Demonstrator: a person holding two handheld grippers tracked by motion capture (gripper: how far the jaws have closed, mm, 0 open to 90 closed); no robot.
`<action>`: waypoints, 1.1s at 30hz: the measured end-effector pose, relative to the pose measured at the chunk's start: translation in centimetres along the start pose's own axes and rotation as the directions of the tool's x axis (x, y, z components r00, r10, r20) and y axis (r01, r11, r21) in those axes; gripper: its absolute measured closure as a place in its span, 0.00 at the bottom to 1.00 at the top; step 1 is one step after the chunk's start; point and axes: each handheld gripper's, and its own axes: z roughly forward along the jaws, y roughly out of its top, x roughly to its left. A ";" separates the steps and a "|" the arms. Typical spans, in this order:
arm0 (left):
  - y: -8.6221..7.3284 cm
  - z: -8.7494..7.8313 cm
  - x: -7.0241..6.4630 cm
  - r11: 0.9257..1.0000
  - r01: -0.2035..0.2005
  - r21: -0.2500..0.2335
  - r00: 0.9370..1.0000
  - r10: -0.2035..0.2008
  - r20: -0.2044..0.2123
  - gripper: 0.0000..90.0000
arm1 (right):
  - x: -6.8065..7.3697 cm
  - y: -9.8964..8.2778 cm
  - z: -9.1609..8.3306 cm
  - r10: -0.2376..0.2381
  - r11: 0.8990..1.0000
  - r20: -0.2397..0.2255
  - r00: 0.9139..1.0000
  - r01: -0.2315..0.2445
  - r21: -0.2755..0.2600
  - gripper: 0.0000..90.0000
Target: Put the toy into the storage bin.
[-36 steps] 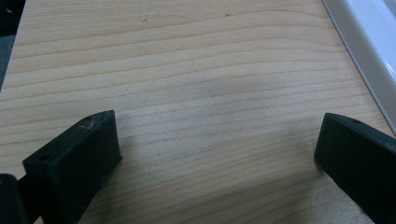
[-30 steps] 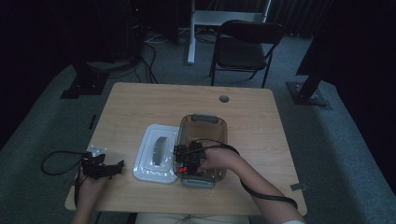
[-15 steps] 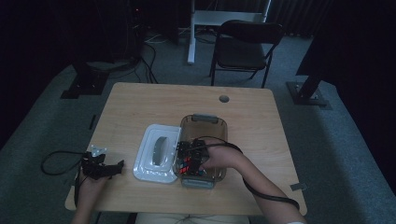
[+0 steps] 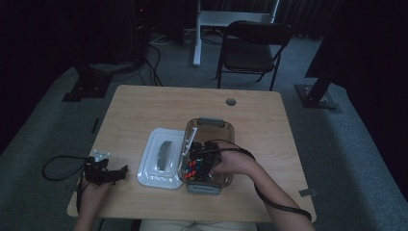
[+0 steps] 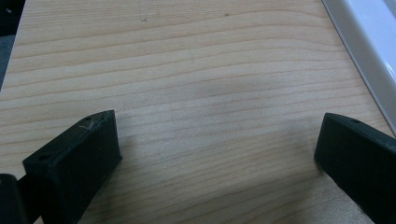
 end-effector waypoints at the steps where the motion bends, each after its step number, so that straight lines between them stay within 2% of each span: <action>1: 0.0 0.0 0.0 1.000 0.000 0.000 1.000 0.000 0.000 0.01 | 0.0 -0.1 -0.1 0.005 1.000 -0.001 1.000 -0.005 -0.006 0.32; 10: 0.0 0.0 0.0 1.000 0.000 0.000 1.000 0.000 0.000 0.01 | -0.3 -1.1 -0.7 0.037 0.997 0.007 0.999 -0.036 -0.066 0.31; 21: 0.0 0.0 0.0 1.000 -0.001 0.001 1.000 0.001 0.000 0.01 | -0.8 -2.8 -2.0 0.084 0.986 0.018 0.996 -0.080 -0.146 0.29; 29: 0.0 0.0 0.0 1.000 0.000 0.000 1.000 0.000 0.001 0.01 | -0.9 -4.4 -3.2 0.122 0.971 0.016 0.992 -0.116 -0.209 0.27; 33: 0.0 0.0 0.0 1.000 -0.003 0.003 1.000 0.003 0.001 0.01 | -0.9 -5.0 -3.9 0.135 0.959 0.009 0.991 -0.128 -0.252 0.27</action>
